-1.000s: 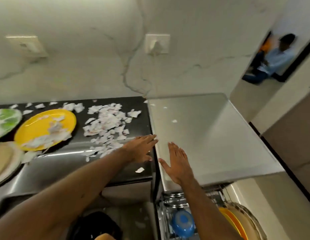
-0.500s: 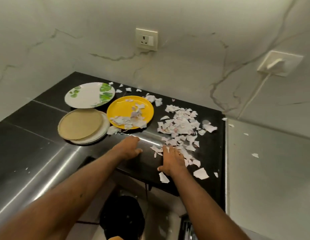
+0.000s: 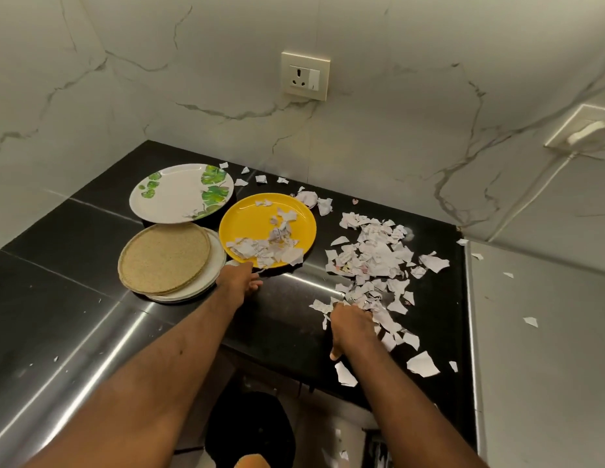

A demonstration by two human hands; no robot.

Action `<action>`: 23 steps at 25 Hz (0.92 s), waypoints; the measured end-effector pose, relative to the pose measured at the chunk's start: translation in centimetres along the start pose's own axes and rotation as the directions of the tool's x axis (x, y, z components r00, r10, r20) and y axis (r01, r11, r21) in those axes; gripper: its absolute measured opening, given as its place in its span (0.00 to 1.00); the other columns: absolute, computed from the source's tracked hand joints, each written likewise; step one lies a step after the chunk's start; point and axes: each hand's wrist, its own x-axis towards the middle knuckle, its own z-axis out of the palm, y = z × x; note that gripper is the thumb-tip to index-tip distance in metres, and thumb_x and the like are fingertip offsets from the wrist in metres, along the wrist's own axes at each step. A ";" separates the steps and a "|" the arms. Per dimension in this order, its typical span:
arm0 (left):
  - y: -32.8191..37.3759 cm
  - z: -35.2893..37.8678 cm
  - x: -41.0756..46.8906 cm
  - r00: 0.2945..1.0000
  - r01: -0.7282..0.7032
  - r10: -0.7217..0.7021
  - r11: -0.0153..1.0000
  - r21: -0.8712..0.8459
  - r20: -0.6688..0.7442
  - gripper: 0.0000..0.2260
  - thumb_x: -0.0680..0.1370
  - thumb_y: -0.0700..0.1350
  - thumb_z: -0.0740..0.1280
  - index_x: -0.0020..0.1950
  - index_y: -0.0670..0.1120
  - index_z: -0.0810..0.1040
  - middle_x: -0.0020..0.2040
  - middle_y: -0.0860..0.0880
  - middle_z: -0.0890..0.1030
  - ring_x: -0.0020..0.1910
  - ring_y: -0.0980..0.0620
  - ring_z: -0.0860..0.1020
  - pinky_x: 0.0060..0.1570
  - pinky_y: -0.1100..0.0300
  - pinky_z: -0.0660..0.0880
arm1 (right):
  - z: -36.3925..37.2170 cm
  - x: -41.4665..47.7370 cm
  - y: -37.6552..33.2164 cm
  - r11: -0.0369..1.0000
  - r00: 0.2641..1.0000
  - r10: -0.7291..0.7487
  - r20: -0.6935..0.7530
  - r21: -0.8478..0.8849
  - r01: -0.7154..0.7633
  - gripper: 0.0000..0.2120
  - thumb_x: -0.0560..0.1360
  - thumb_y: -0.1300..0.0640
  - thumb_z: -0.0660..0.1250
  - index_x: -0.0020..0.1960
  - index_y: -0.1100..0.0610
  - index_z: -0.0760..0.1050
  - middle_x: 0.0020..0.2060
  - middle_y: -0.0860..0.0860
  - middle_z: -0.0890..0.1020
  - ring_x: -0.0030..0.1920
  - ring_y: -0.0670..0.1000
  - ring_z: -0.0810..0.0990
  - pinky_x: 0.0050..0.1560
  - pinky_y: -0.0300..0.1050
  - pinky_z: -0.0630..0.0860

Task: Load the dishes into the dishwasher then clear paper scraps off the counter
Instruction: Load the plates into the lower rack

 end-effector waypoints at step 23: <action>-0.3 -0.5 -3.3 0.945 0.078 0.006 0.967 -0.242 0.328 0.12 0.73 0.36 0.61 0.54 0.40 0.76 0.41 0.44 0.80 0.36 0.48 0.78 0.32 0.56 0.78 | 3.1 -3.1 3.8 0.520 0.878 0.337 -0.339 0.845 0.127 0.17 0.84 0.51 0.66 0.71 0.50 0.76 0.71 0.52 0.77 0.71 0.56 0.76 0.67 0.53 0.76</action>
